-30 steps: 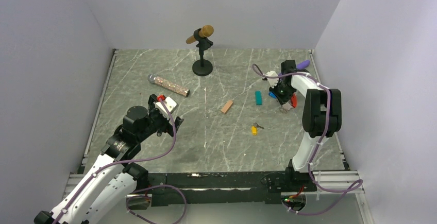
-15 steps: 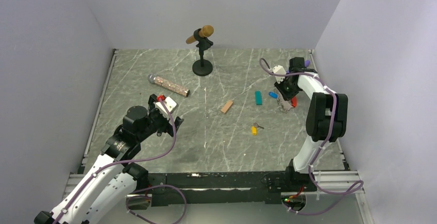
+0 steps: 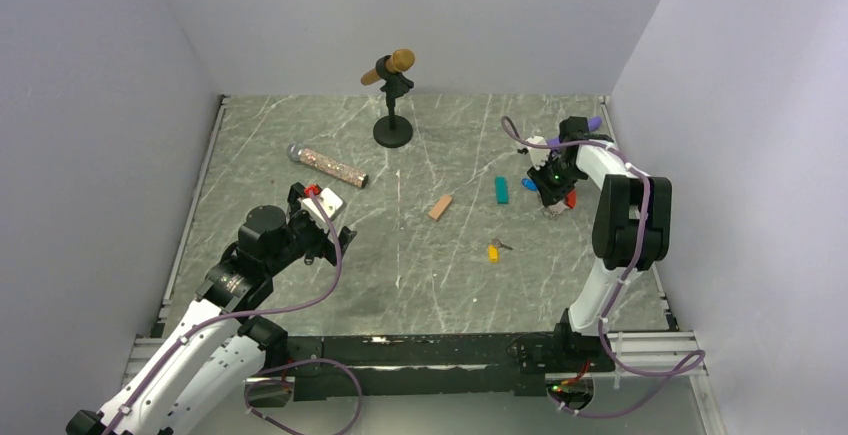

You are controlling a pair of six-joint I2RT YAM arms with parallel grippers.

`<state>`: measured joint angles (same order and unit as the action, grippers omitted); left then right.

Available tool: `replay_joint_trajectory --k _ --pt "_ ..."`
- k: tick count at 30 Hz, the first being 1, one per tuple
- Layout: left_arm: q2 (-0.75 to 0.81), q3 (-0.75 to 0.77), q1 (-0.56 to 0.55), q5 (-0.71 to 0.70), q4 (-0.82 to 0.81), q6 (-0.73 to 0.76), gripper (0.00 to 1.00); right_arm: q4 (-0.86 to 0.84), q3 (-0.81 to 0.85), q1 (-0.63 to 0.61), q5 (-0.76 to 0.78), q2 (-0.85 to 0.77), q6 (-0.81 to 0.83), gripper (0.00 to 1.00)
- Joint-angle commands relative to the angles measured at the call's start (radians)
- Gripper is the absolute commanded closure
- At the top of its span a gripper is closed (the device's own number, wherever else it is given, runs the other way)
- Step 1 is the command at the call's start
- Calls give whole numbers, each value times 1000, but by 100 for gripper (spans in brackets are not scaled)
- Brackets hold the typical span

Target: Put the keys on the keyring

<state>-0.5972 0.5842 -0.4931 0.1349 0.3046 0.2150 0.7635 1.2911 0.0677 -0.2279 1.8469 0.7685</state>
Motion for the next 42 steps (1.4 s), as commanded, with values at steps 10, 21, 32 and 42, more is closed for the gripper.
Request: replay_joint_trajectory --k 10,21,32,42 --pt "13 36 5 15 -24 -11 2 -13 30 0 -4 38 0 73" --pt "11 35 4 15 -24 -11 2 -37 27 -17 -8 39 -8 72" --pt "4 37 4 18 -24 -11 2 -68 16 -22 13 43 -21 70" --pt "4 38 4 19 -25 -11 2 -71 19 -31 24 61 -21 82"
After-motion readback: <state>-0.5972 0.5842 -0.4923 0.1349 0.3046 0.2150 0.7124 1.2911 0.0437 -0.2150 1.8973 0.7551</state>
